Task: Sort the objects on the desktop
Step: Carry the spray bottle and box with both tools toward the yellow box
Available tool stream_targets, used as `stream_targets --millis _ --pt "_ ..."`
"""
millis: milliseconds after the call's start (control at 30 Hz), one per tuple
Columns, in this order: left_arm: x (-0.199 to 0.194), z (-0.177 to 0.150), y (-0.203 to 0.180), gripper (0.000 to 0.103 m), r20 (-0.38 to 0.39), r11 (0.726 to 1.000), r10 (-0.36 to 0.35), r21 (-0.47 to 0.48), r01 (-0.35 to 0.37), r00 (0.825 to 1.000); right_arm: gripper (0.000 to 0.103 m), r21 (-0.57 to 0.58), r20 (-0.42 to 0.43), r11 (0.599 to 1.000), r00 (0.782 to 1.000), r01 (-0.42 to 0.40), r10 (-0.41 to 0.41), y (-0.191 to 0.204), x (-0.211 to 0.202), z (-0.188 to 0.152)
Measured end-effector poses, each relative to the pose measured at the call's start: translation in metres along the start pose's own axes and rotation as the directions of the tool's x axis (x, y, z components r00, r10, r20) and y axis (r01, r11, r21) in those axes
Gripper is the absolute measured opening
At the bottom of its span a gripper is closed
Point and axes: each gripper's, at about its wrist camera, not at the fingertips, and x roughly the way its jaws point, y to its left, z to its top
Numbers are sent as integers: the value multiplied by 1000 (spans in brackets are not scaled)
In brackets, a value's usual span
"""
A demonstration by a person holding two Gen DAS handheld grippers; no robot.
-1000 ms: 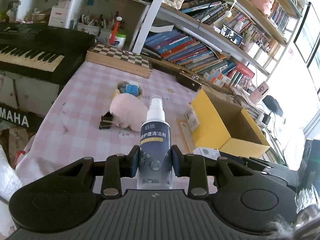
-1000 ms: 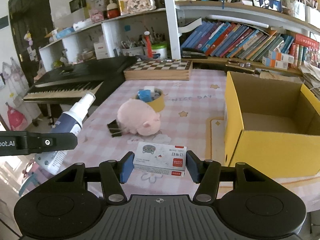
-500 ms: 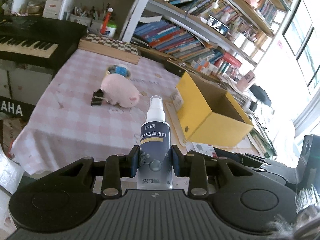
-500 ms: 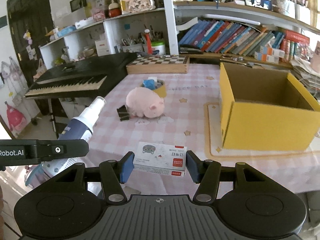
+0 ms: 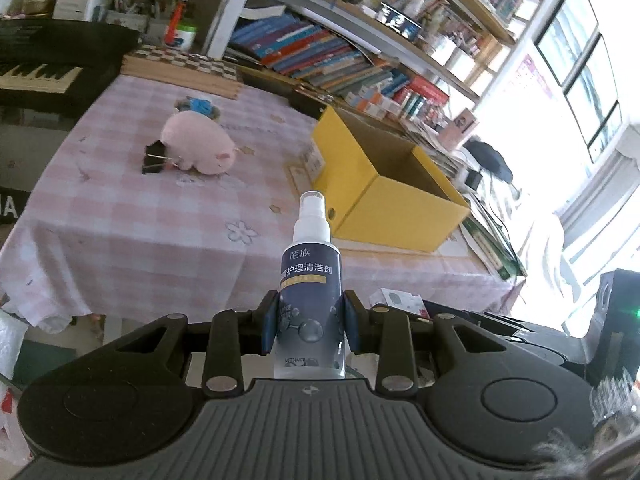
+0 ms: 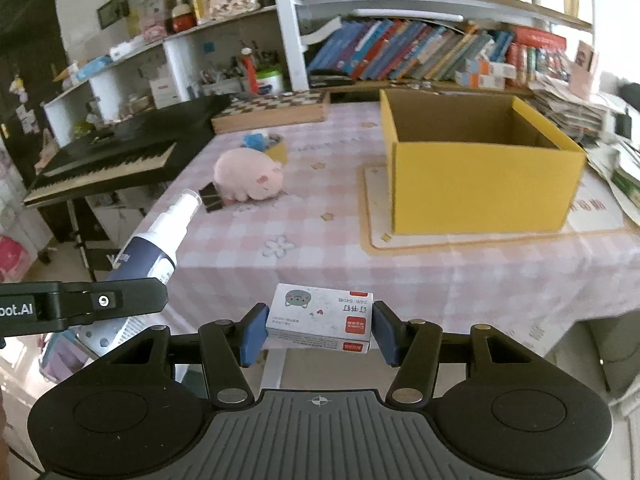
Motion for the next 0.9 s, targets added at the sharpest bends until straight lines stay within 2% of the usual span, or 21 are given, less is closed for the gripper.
stream_targets --millis 467,900 --pt "27 1 -27 30 -86 990 -112 78 119 990 56 95 -5 990 995 103 -103 -30 -15 -12" --pt "59 9 -48 30 -145 977 -161 115 179 976 56 134 -13 979 988 153 -153 -54 -13 -9"
